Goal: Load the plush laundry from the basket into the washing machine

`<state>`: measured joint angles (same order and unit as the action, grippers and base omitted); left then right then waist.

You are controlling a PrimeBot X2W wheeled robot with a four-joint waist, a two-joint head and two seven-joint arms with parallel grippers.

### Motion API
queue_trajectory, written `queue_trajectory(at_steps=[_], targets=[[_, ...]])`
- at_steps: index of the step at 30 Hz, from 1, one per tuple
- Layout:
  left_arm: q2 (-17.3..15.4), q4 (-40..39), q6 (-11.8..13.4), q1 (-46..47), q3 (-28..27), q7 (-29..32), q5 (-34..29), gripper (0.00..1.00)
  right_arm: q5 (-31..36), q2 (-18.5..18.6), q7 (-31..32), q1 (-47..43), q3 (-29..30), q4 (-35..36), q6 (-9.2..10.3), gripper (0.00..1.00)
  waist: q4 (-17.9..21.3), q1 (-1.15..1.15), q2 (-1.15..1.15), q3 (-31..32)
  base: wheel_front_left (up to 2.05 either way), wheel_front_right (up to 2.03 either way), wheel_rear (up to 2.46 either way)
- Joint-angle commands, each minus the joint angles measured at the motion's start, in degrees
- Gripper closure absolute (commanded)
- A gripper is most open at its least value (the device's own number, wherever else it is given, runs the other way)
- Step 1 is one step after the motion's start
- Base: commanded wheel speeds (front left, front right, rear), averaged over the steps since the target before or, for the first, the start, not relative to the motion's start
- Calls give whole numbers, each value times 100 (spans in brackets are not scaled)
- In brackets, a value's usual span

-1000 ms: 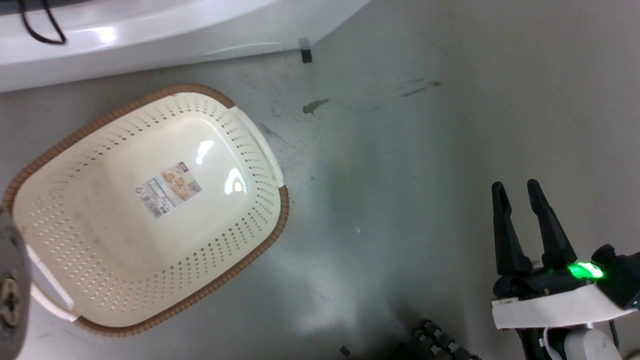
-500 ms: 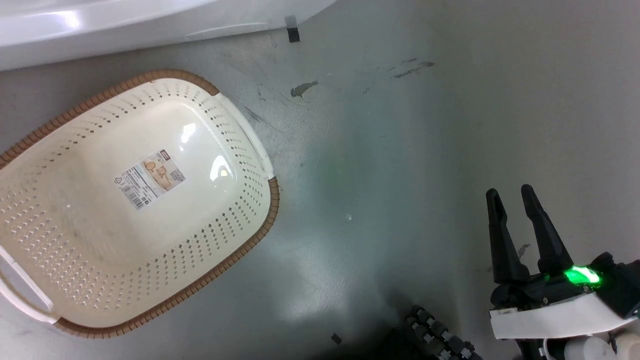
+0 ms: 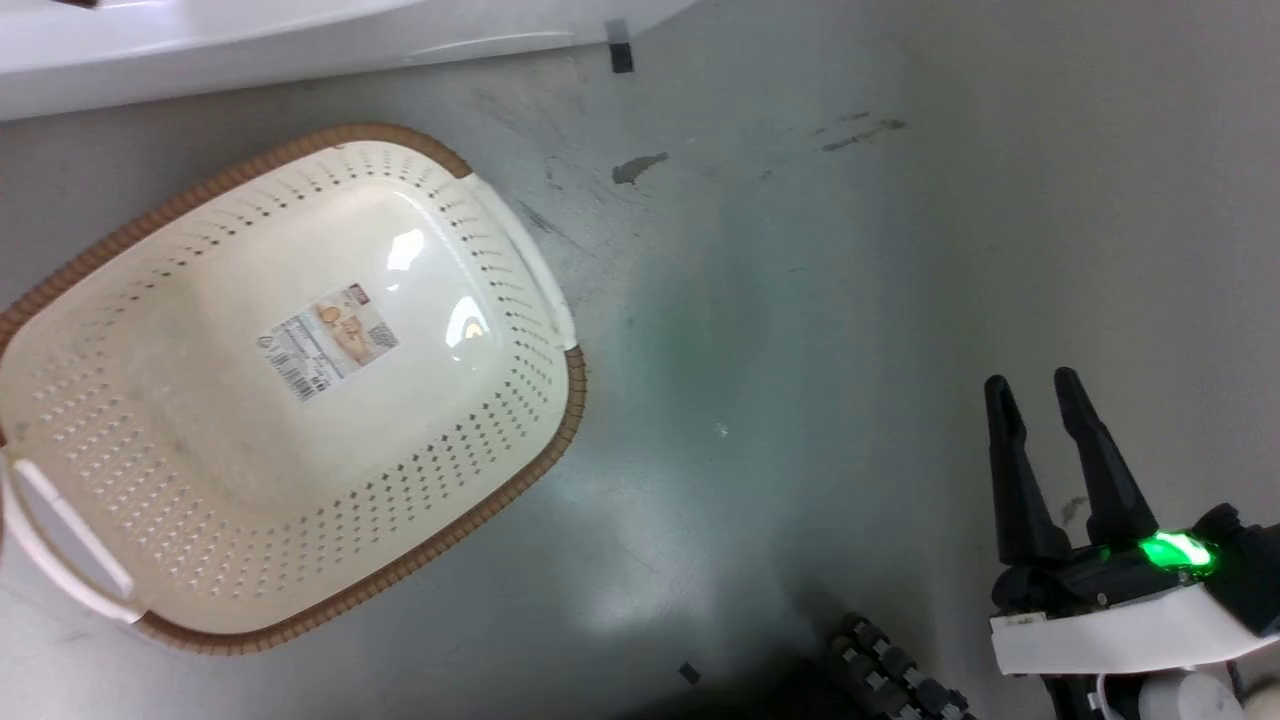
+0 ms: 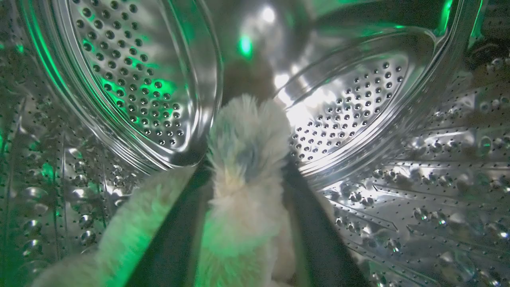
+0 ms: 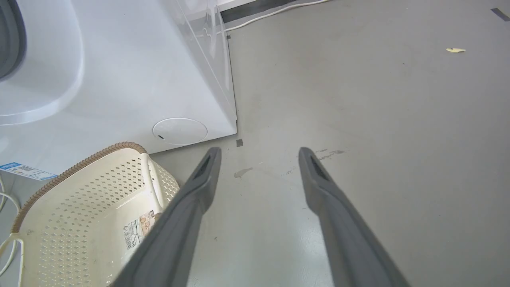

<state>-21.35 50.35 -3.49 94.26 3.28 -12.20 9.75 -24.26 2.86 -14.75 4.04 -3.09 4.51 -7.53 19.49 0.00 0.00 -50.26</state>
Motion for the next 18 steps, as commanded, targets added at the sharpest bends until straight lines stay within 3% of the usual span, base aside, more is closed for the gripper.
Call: queue_trajectory(at_steps=[1, 18], targets=[[59, 70, -48, 91, 45, -23, 9, 0, 20, 1, -25, 72, 30, -4, 4, 0, -64, 0, 0, 29, 0, 0, 0], [727, 761, -145, -769, 214, -204, 317, 0, 217, 1, -25, 436, 172, -258, 4, 0, -676, 0, 0, 849, 0, 0, 0]])
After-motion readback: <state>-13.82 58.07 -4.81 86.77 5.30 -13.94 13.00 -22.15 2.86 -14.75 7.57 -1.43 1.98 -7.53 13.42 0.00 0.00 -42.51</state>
